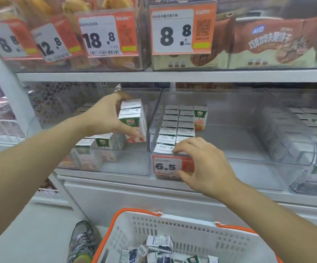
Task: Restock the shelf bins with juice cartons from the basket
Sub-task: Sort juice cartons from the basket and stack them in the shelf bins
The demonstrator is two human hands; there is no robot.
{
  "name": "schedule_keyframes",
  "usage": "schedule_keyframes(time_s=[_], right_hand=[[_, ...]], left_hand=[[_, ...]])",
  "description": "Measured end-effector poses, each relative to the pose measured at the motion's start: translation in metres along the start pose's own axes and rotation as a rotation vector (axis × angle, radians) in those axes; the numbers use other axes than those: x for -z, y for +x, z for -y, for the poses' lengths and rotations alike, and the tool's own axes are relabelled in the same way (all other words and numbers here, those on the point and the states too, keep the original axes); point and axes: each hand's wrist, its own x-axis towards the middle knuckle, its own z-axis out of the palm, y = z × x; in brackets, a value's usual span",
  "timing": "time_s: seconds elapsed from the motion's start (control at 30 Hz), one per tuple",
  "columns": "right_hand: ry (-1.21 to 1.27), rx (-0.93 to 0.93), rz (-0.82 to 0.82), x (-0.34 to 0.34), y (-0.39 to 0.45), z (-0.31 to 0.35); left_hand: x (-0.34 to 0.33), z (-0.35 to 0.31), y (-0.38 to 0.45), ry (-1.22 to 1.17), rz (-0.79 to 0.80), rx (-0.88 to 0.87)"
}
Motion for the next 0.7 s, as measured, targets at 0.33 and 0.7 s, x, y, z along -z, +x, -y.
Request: schedule_keyframes(time_s=[0.33,0.7], right_hand=[[-0.046,0.002,-0.121,-0.010,-0.001,-0.003],[-0.064,0.015,-0.131,-0.010,-0.003,-0.004]], left_hand=[[-0.024,0.046,0.080,0.650,0.026,0.159],[-0.039,0.048,0.063,0.837,0.072,0.130]])
